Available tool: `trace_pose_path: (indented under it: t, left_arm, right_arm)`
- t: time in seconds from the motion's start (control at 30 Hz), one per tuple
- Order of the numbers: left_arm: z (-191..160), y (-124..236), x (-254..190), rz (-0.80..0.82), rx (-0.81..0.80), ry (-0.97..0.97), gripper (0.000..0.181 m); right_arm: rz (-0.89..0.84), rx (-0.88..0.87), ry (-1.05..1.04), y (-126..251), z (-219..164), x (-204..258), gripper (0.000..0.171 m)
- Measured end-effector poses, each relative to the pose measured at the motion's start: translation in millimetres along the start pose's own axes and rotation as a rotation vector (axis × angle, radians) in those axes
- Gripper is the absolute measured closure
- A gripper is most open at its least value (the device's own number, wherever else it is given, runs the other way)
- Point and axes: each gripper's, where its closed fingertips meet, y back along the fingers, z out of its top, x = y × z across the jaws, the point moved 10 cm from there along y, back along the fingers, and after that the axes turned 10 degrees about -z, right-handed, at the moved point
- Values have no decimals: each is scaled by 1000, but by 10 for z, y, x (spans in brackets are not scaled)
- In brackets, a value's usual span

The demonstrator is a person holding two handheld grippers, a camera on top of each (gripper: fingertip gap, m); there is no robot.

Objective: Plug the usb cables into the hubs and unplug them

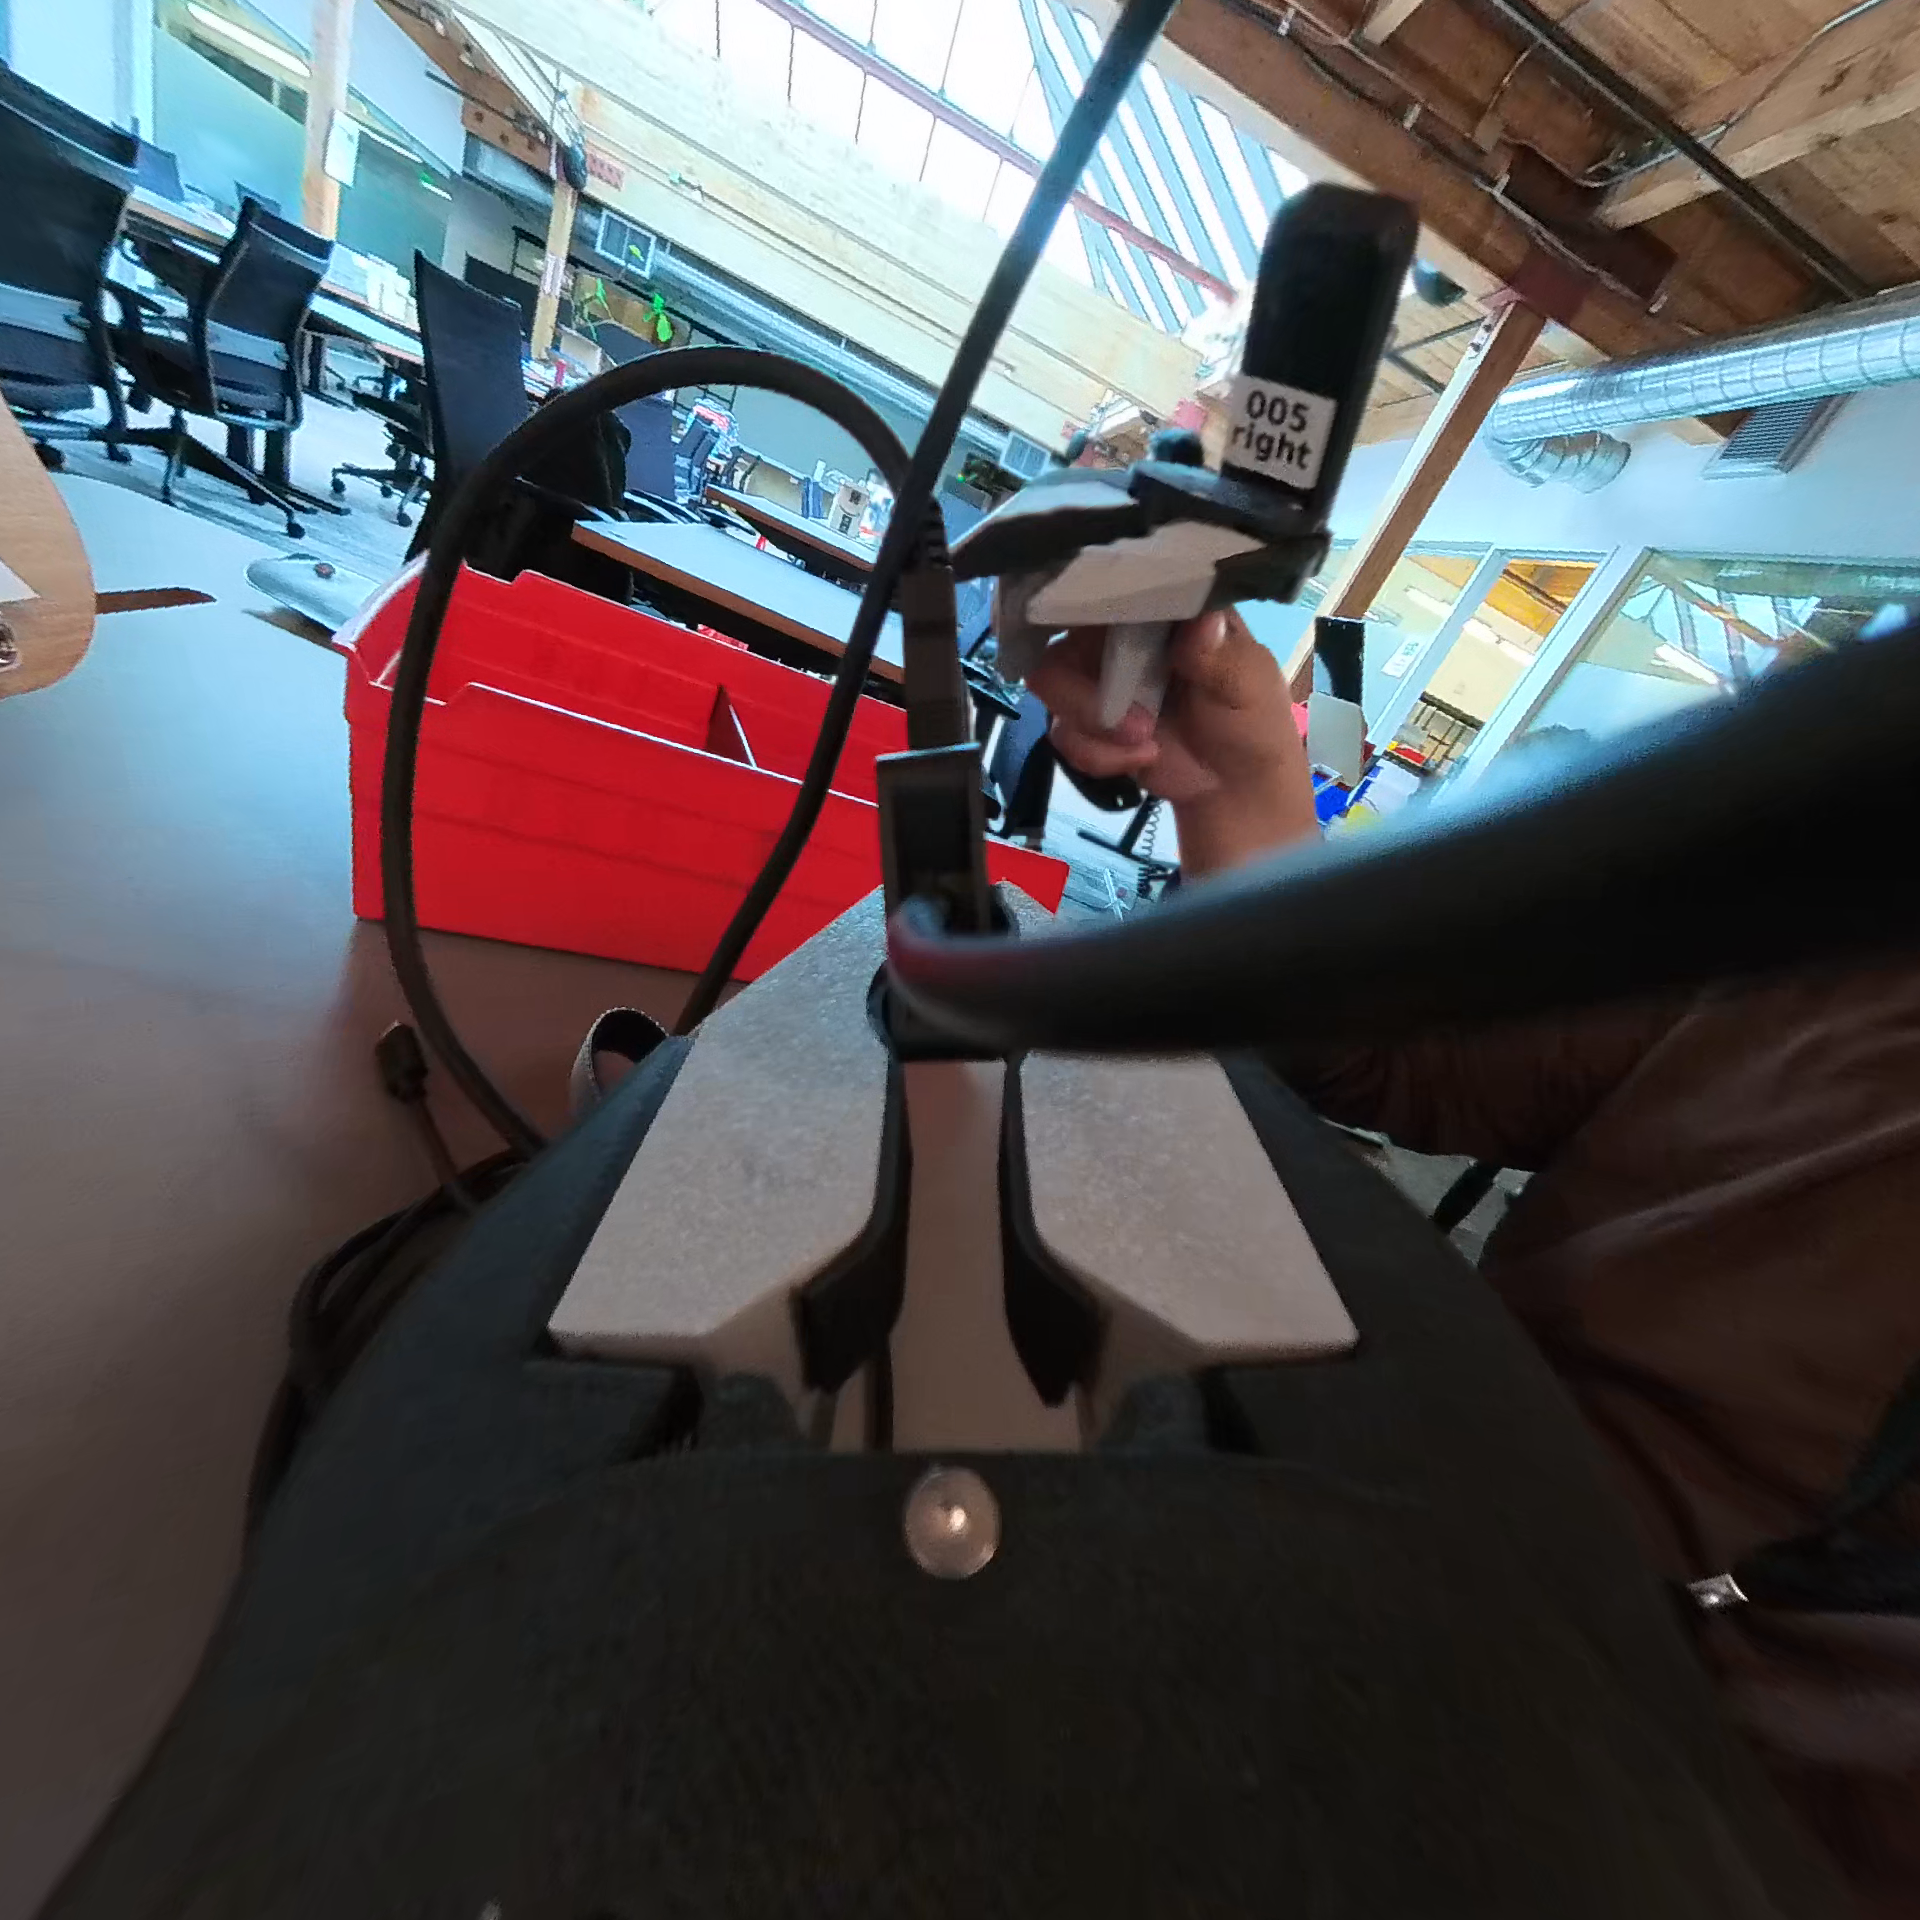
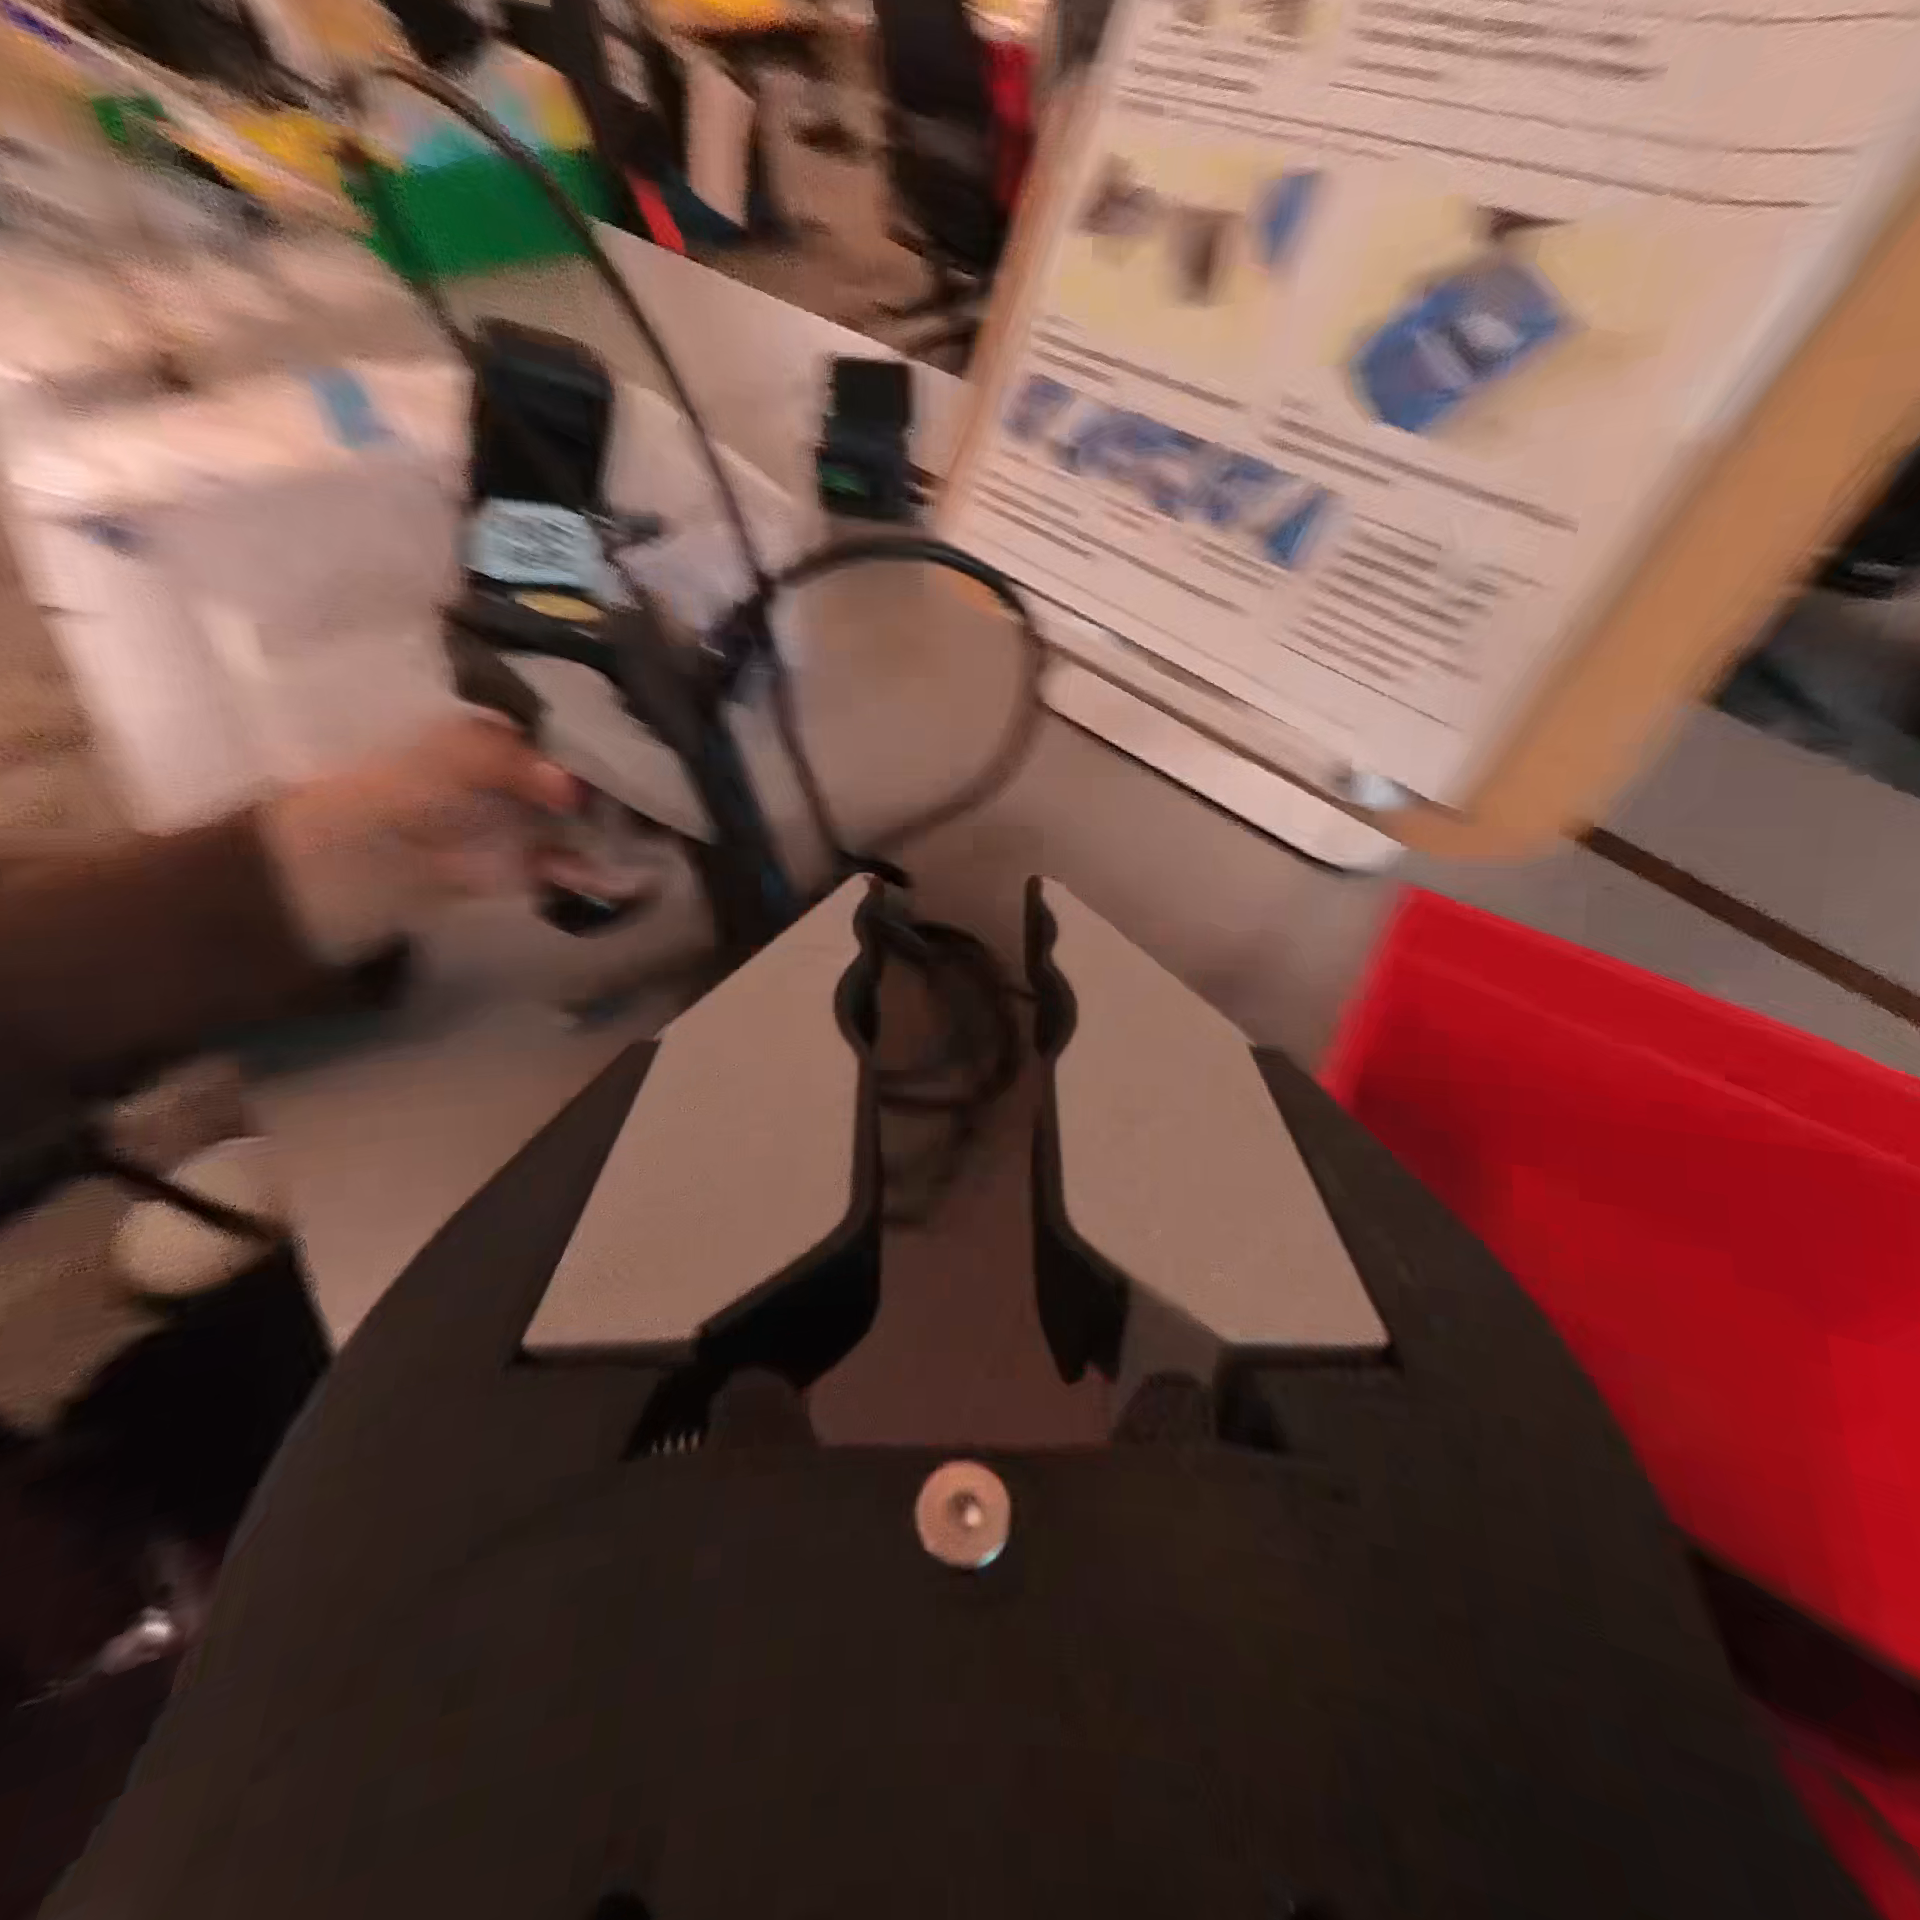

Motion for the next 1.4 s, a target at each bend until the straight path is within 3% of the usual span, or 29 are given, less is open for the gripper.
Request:
trace_pose_path:
  t: [0.17, 0.37, 0.5, 1.23, 1.4]
  left_arm:
    - [-8, -13, -9, -15, 8, -10, 169]
    - [-38, -42, 5, -32, 10, 22, 172]
    - [-97, -91, 47, -28, 21, 58, 172]
    - [-182, -176, 73, -21, 50, 74, 172]
    - [-164, -164, 93, -1, 31, 90, 171]
  right_arm:
    - [318, -39, -136, -757, -67, 314, 141]
    - [484, -181, -170, -1002, -221, 297, 150]
    - [508, -196, -188, -999, -321, 277, 157]
    - [528, -214, -219, -1003, -382, 263, 157]
    - [438, -255, -121, -955, -359, 296, 161]
